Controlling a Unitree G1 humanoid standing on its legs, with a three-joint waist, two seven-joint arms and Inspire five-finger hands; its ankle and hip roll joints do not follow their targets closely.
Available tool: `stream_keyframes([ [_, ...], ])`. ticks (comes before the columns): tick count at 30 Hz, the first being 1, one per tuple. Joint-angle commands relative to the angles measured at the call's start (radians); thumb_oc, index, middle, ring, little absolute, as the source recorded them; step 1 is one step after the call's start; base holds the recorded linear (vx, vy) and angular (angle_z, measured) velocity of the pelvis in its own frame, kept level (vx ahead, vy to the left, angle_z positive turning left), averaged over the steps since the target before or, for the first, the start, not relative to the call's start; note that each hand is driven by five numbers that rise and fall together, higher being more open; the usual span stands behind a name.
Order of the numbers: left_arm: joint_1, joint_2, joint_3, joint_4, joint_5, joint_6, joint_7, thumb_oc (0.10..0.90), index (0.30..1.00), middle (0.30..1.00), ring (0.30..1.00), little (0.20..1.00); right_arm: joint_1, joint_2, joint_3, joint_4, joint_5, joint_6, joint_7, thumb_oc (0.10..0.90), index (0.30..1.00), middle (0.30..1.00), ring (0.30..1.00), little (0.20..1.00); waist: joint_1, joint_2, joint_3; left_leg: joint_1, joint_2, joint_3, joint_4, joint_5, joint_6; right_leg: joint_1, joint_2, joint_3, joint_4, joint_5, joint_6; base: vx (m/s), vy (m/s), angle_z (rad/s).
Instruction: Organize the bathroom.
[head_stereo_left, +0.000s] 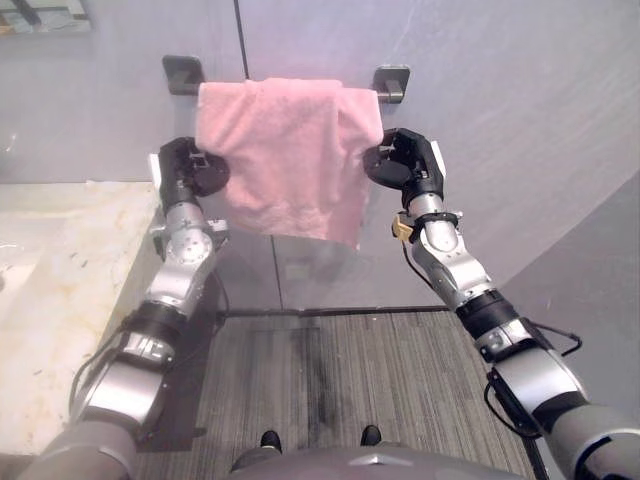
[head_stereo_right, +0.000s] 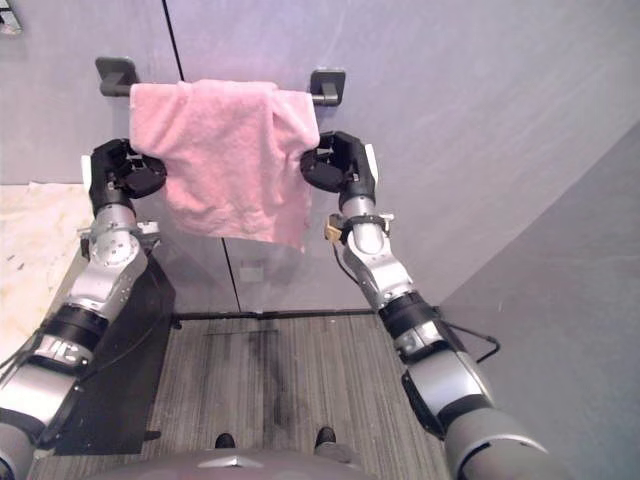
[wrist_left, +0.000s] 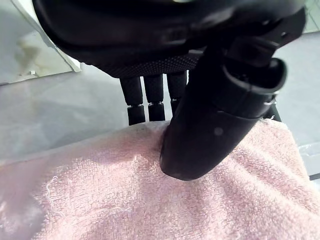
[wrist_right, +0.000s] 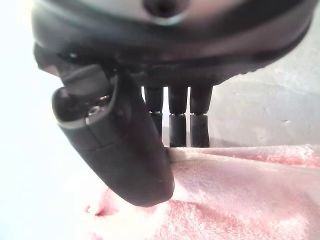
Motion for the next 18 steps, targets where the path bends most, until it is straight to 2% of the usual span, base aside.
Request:
stream_keyframes([
  [1, -0.064, -0.010, 0.026, -0.026, 0.069, -0.144, 0.087, 0.400, 0.300, 0.300, 0.300, 0.300, 0.021, -0.025, -0.036, -0.020, 0.005, -0.106, -0.088, 0.400, 0.300, 0.300, 0.300, 0.300, -0.004, 0.031, -0.054, 0.055, -0.054, 0.055, 0.012, -0.127, 0.030, -0.020, -0.042, -0.001, 0.053, -0.065, 0.112, 0.00, -0.002, -0.05],
  [8, -0.039, -0.047, 0.028, -0.035, 0.062, -0.132, 0.103, 0.400, 0.300, 0.300, 0.300, 0.300, 0.062, 0.013, -0.065, -0.016, 0.030, -0.121, -0.159, 0.400, 0.300, 0.300, 0.300, 0.300, -0.011, 0.034, -0.052, 0.060, -0.054, 0.061, 0.011, -0.127, 0.032, -0.021, -0.041, 0.003, 0.053, -0.062, 0.112, 0.00, -0.002, -0.03],
  [18, -0.049, -0.040, 0.024, -0.012, 0.053, -0.123, 0.142, 0.400, 0.300, 0.300, 0.300, 0.300, 0.063, 0.044, -0.082, 0.016, 0.102, -0.104, -0.239, 0.400, 0.300, 0.300, 0.300, 0.300, -0.010, 0.038, -0.058, 0.061, -0.053, 0.066, 0.008, -0.124, 0.031, -0.014, -0.037, -0.002, 0.043, -0.058, 0.108, 0.00, 0.000, 0.00],
])
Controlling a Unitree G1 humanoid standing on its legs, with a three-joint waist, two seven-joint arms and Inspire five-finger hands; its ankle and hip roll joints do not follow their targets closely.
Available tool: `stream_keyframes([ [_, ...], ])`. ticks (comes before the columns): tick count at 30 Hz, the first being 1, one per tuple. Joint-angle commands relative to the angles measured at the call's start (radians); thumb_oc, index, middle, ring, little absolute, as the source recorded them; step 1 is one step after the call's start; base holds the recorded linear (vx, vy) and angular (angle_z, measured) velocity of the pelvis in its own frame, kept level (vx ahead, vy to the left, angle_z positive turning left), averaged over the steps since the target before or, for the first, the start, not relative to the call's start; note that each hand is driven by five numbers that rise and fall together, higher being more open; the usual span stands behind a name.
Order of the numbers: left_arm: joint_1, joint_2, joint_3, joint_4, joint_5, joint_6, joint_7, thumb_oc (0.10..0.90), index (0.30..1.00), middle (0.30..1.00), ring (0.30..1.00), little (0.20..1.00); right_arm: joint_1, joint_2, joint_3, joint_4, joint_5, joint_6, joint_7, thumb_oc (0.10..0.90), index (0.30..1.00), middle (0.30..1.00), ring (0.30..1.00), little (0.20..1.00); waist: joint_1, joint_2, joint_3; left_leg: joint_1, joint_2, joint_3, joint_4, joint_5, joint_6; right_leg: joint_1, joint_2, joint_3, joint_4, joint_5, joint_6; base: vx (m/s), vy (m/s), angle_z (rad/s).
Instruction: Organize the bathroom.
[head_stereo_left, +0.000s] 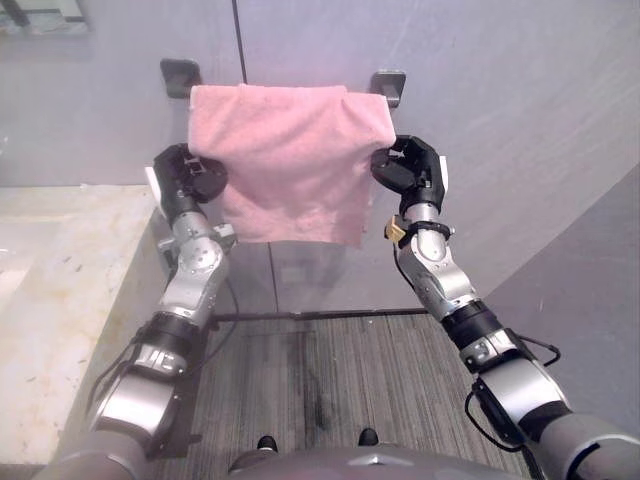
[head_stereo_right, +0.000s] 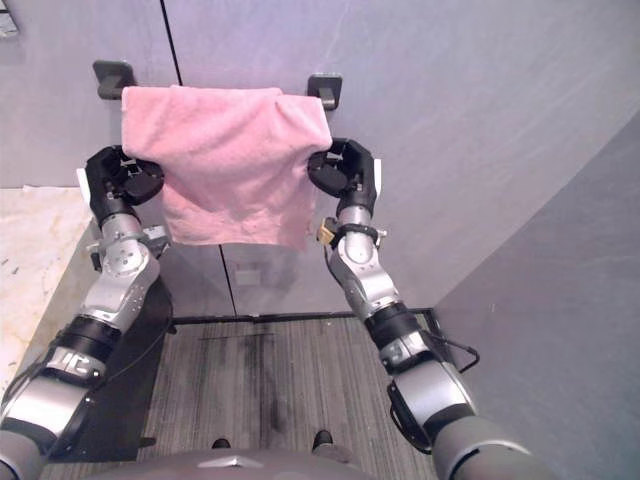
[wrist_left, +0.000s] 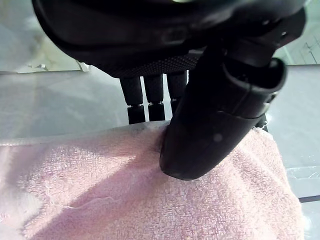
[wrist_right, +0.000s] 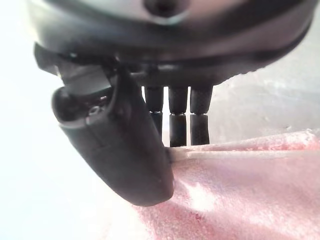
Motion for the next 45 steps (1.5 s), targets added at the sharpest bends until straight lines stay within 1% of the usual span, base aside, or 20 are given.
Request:
stream_keyframes([
  [1, -0.080, 0.026, 0.005, 0.030, 0.049, -0.090, 0.037, 0.400, 0.300, 0.300, 0.300, 0.300, 0.032, -0.039, -0.064, 0.024, 0.031, -0.059, -0.081, 0.400, 0.300, 0.300, 0.300, 0.300, -0.011, 0.052, -0.059, 0.040, -0.052, 0.052, 0.006, -0.116, 0.030, -0.027, -0.036, -0.015, 0.042, -0.059, 0.106, 0.00, 0.000, 0.00],
  [7, -0.070, 0.021, 0.012, 0.040, 0.034, -0.084, 0.062, 0.400, 0.300, 0.300, 0.300, 0.300, 0.031, -0.039, -0.070, 0.025, 0.036, -0.071, -0.083, 0.400, 0.300, 0.300, 0.300, 0.300, -0.009, 0.052, -0.062, 0.039, -0.050, 0.052, 0.005, -0.116, 0.030, -0.023, -0.032, -0.017, 0.038, -0.061, 0.103, 0.00, 0.000, 0.00],
  [8, -0.067, 0.020, 0.014, 0.044, 0.028, -0.084, 0.063, 0.408, 0.312, 0.312, 0.312, 0.312, 0.032, -0.038, -0.072, 0.026, 0.032, -0.079, -0.084, 0.590, 0.585, 0.585, 0.585, 0.585, -0.009, 0.051, -0.062, 0.039, -0.050, 0.052, 0.005, -0.116, 0.030, -0.023, -0.032, -0.017, 0.037, -0.061, 0.103, 0.00, 0.000, 0.00],
  [9, -0.062, 0.016, 0.018, 0.047, 0.021, -0.084, 0.066, 0.555, 0.533, 0.533, 0.533, 0.533, 0.034, -0.040, -0.073, 0.019, 0.031, -0.081, -0.072, 0.800, 0.900, 0.900, 0.900, 0.900, -0.009, 0.051, -0.062, 0.039, -0.049, 0.052, 0.005, -0.115, 0.030, -0.023, -0.031, -0.017, 0.036, -0.061, 0.102, -0.03, -0.020, 0.00],
  [10, -0.060, 0.016, 0.020, 0.046, 0.012, -0.081, 0.066, 0.602, 0.604, 0.604, 0.604, 0.604, 0.037, -0.042, -0.075, 0.013, 0.033, -0.078, -0.059, 0.800, 0.900, 0.900, 0.900, 0.900, -0.010, 0.051, -0.062, 0.038, -0.049, 0.051, 0.005, -0.115, 0.030, -0.022, -0.030, -0.015, 0.036, -0.062, 0.102, 0.00, 0.000, 0.00],
  [11, -0.059, 0.013, 0.022, 0.051, -0.001, -0.079, 0.055, 0.800, 0.900, 0.900, 0.900, 0.900, 0.039, -0.042, -0.074, 0.009, 0.028, -0.077, -0.055, 0.800, 0.900, 0.900, 0.900, 0.900, -0.011, 0.050, -0.062, 0.038, -0.049, 0.051, 0.005, -0.114, 0.029, -0.022, -0.029, -0.015, 0.036, -0.061, 0.102, -0.03, -0.020, 0.00],
  [14, -0.046, 0.007, 0.024, 0.042, -0.027, -0.049, -0.026, 0.800, 0.900, 0.900, 0.900, 0.900, 0.055, -0.051, -0.079, -0.021, -0.027, -0.076, -0.067, 0.800, 0.900, 0.900, 0.900, 0.900, -0.014, 0.050, -0.062, 0.035, -0.048, 0.051, 0.006, -0.112, 0.029, -0.025, -0.028, -0.012, 0.036, -0.061, 0.102, -0.04, -0.019, 0.00],
  [16, -0.024, 0.007, 0.023, 0.019, -0.017, -0.031, -0.067, 0.800, 0.900, 0.900, 0.900, 0.900, 0.086, -0.054, -0.085, -0.042, -0.050, -0.089, -0.075, 0.800, 0.900, 0.900, 0.900, 0.900, -0.016, 0.052, -0.060, 0.036, -0.047, 0.052, 0.004, -0.113, 0.031, -0.028, -0.026, -0.010, 0.038, -0.061, 0.103, -0.04, -0.021, -0.03],
  [17, 0.007, 0.011, 0.021, -0.004, -0.020, -0.016, -0.105, 0.800, 0.900, 0.900, 0.900, 0.900, 0.124, -0.060, -0.090, -0.066, -0.091, -0.088, -0.066, 0.800, 0.900, 0.900, 0.900, 0.900, -0.018, 0.054, -0.061, 0.036, -0.047, 0.052, 0.003, -0.112, 0.032, -0.029, -0.024, -0.005, 0.039, -0.061, 0.103, -0.04, -0.022, -0.05],
  [21, 0.066, 0.007, 0.029, -0.049, -0.029, 0.011, -0.149, 0.800, 0.900, 0.900, 0.900, 0.900, 0.194, -0.059, -0.098, -0.101, -0.139, -0.094, -0.055, 0.800, 0.900, 0.900, 0.900, 0.900, -0.022, 0.058, -0.059, 0.036, -0.046, 0.054, 0.002, -0.111, 0.033, -0.029, -0.023, -0.002, 0.037, -0.061, 0.105, -0.04, -0.012, -0.11],
  [22, 0.105, 0.003, 0.039, -0.077, -0.014, 0.020, -0.154, 0.800, 0.900, 0.900, 0.900, 0.900, 0.241, -0.063, -0.105, -0.120, -0.163, -0.087, -0.040, 0.800, 0.900, 0.900, 0.900, 0.900, -0.024, 0.059, -0.057, 0.035, -0.045, 0.054, 0.002, -0.111, 0.035, -0.027, -0.021, 0.000, 0.033, -0.061, 0.105, -0.06, -0.013, -0.14],
  [26, 0.152, 0.000, 0.049, -0.094, -0.005, 0.010, -0.157, 0.800, 0.900, 0.900, 0.900, 0.900, 0.298, -0.069, -0.111, -0.115, -0.169, -0.088, -0.011, 0.800, 0.900, 0.900, 0.900, 0.900, -0.025, 0.063, -0.054, 0.036, -0.042, 0.055, 0.002, -0.111, 0.034, -0.024, -0.019, -0.004, 0.030, -0.062, 0.103, -0.04, -0.009, -0.10],
  [27, 0.175, -0.003, 0.055, -0.108, -0.011, 0.022, -0.159, 0.800, 0.900, 0.900, 0.900, 0.900, 0.337, -0.070, -0.120, -0.118, -0.179, -0.094, -0.004, 0.800, 0.900, 0.900, 0.900, 0.900, -0.025, 0.063, -0.055, 0.035, -0.042, 0.054, 0.002, -0.112, 0.034, -0.018, -0.019, -0.010, 0.023, -0.062, 0.103, -0.04, -0.011, -0.02],
  [29, 0.188, -0.010, 0.052, -0.109, 0.004, 0.036, -0.176, 0.800, 0.900, 0.900, 0.900, 0.900, 0.363, -0.070, -0.129, -0.112, -0.177, -0.095, -0.001, 0.800, 0.900, 0.900, 0.900, 0.900, -0.022, 0.063, -0.055, 0.034, -0.042, 0.053, 0.002, -0.114, 0.033, -0.013, -0.020, -0.018, 0.016, -0.061, 0.103, -0.04, -0.016, 0.00],
  [31, 0.208, -0.016, 0.050, -0.109, 0.007, 0.032, -0.183, 0.800, 0.900, 0.900, 0.900, 0.900, 0.385, -0.070, -0.132, -0.101, -0.178, -0.098, -0.003, 0.800, 0.900, 0.900, 0.900, 0.900, -0.019, 0.062, -0.054, 0.034, -0.041, 0.050, 0.002, -0.115, 0.031, -0.013, -0.021, -0.026, 0.015, -0.059, 0.103, -0.04, -0.018, 0.04],
  [32, 0.225, -0.018, 0.053, -0.109, 0.013, 0.040, -0.195, 0.800, 0.900, 0.900, 0.900, 0.900, 0.405, -0.068, -0.137, -0.091, -0.174, -0.102, -0.003, 0.800, 0.900, 0.900, 0.900, 0.900, -0.017, 0.061, -0.053, 0.034, -0.040, 0.049, 0.002, -0.115, 0.031, -0.011, -0.021, -0.030, 0.014, -0.060, 0.103, -0.04, -0.019, 0.06],
  [37, 0.286, -0.038, 0.071, -0.110, -0.011, 0.047, -0.217, 0.800, 0.900, 0.900, 0.900, 0.900, 0.459, -0.057, -0.156, -0.080, -0.188, -0.103, 0.002, 0.800, 0.900, 0.900, 0.900, 0.900, -0.014, 0.059, -0.051, 0.031, -0.039, 0.048, 0.002, -0.114, 0.030, -0.011, -0.020, -0.036, 0.015, -0.061, 0.103, -0.03, -0.011, 0.02],
  [38, 0.305, -0.045, 0.075, -0.111, -0.009, 0.066, -0.220, 0.800, 0.900, 0.900, 0.900, 0.900, 0.471, -0.054, -0.159, -0.077, -0.191, -0.094, 0.002, 0.800, 0.900, 0.900, 0.900, 0.900, -0.015, 0.059, -0.049, 0.031, -0.037, 0.048, 0.002, -0.114, 0.030, -0.012, -0.020, -0.037, 0.017, -0.060, 0.103, -0.04, -0.017, 0.01],
  [41, 0.346, -0.042, 0.088, -0.119, 0.020, 0.084, -0.232, 0.800, 0.900, 0.900, 0.900, 0.900, 0.496, -0.051, -0.172, -0.080, -0.183, -0.094, 0.010, 0.800, 0.900, 0.900, 0.900, 0.900, -0.018, 0.057, -0.045, 0.032, -0.036, 0.051, 0.002, -0.114, 0.032, -0.014, -0.019, -0.031, 0.020, -0.061, 0.103, -0.02, -0.005, 0.00],
  [45, 0.341, -0.047, 0.089, -0.069, -0.049, 0.071, -0.238, 0.800, 0.900, 0.900, 0.900, 0.900, 0.495, -0.056, -0.160, -0.055, -0.188, -0.102, 0.027, 0.800, 0.900, 0.900, 0.900, 0.900, -0.022, 0.059, -0.044, 0.032, -0.034, 0.055, 0.002, -0.112, 0.030, -0.015, -0.020, -0.032, 0.016, -0.057, 0.104, 0.00, 0.000, 0.00],
])
